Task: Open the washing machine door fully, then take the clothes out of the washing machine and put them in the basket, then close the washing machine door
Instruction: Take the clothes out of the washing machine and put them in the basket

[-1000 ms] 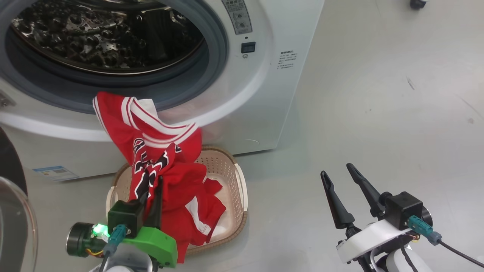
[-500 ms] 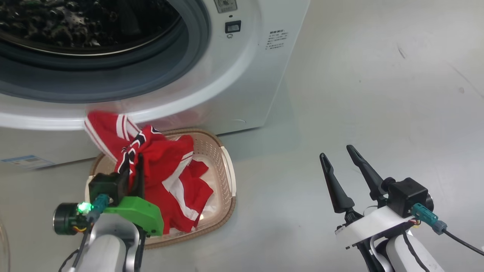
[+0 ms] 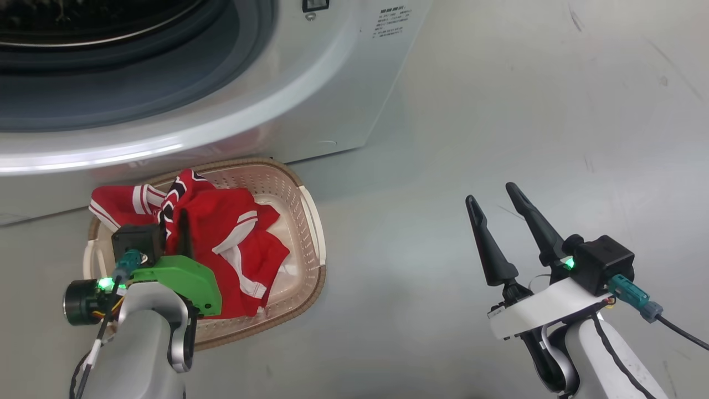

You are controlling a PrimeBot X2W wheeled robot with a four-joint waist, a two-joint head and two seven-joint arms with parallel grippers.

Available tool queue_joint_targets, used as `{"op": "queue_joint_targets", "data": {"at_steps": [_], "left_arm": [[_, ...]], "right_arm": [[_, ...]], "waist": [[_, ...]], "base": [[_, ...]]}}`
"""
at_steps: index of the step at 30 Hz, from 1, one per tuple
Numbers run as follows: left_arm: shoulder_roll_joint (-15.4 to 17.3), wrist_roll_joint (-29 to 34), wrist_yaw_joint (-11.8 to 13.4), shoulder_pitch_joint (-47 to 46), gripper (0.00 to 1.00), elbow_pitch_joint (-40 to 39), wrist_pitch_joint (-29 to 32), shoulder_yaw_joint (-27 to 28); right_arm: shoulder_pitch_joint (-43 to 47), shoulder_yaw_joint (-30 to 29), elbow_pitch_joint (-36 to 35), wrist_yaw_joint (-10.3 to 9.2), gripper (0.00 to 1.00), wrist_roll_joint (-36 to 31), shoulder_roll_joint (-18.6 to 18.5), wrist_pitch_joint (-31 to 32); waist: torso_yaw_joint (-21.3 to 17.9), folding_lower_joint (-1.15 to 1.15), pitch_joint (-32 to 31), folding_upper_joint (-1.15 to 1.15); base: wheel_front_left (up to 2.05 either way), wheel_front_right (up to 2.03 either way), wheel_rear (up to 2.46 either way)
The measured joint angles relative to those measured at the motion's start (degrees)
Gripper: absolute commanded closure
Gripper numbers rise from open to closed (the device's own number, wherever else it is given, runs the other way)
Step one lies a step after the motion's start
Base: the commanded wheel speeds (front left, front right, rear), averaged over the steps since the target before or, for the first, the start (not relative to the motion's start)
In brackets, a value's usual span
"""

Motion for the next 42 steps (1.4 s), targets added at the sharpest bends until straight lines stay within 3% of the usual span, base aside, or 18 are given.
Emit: {"op": "queue_joint_targets", "data": {"at_steps": [2,13,20,32,42], "left_arm": [[0.0,0.0,0.0,-1.3,0.0,2.2,-0.3,0.0],[-0.2,-0.6,-0.1,-5.2,0.0,11.5,-3.9,-0.6],[-0.3,-0.2,-0.4,-5.4,0.0,13.0,-7.5,-0.9],[-0.5,0.3,-0.4,-4.9,0.0,8.8,-8.5,-2.3],[-0.5,2.7,-0.3,-1.1,0.0,-0.4,-8.6,-4.3]], "right_arm": [[-0.4,-0.2,0.0,0.01,0.0,0.2,0.0,-0.1],[-2.0,-0.8,2.2,0.24,0.0,0.2,0.2,-1.0],[-2.0,-1.3,4.1,0.25,0.0,0.2,0.2,-1.3],[-1.5,-3.5,6.5,-0.35,0.0,0.2,-1.3,-1.8],[1.4,-4.5,7.9,-1.3,0.0,0.1,-2.3,-1.8]], "waist": [[-0.3,0.0,0.9,0.0],[-0.3,0.0,1.7,0.0],[0.7,0.0,-0.2,0.0],[3.0,0.0,-5.9,0.0],[6.0,0.0,-12.7,0.0]], "base": [[0.0,0.0,0.0],[0.0,0.0,0.0],[0.0,0.0,0.0],[0.0,0.0,0.0],[0.0,0.0,0.0]]}}
